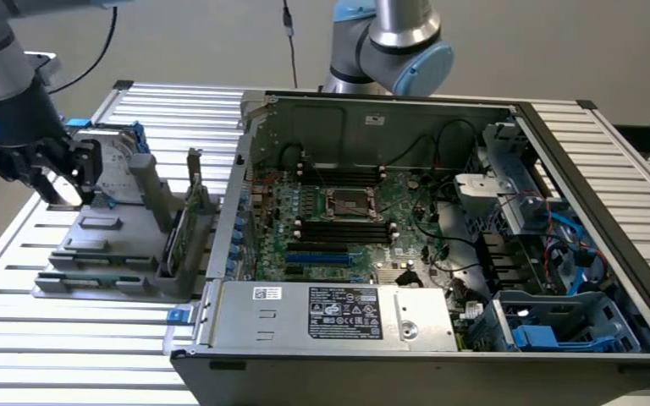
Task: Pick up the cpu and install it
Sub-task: 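Pick up the cpu and move it towards the insertion slot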
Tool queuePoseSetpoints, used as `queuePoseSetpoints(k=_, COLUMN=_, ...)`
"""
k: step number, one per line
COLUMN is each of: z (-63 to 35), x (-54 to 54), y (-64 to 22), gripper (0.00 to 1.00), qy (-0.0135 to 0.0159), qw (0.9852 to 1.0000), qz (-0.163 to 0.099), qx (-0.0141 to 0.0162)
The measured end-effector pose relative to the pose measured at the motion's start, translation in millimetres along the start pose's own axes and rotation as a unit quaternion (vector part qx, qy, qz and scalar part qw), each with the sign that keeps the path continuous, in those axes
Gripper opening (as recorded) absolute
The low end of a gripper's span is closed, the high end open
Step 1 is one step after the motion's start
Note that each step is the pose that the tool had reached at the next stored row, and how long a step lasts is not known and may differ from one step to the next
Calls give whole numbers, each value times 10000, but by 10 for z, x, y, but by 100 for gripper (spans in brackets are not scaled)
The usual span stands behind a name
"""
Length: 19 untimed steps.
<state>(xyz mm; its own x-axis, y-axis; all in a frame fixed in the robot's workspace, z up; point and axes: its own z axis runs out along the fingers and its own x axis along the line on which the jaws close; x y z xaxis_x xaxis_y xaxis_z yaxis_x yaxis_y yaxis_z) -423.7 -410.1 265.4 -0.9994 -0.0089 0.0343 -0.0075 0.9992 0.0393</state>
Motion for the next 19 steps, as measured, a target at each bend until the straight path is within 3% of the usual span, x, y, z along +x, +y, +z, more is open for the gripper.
queuePoseSetpoints(k=5, z=-225, x=-32, y=8, gripper=55, qy=0, qw=10000, qz=-2, qx=0)
queuePoseSetpoints(k=8, z=-364, x=-109, y=14, gripper=55, qy=1, qw=10000, qz=-8, qx=0)
queuePoseSetpoints(k=19, z=-864, x=-576, y=29, gripper=55, qy=34, qw=10000, qz=-12, qx=-10)
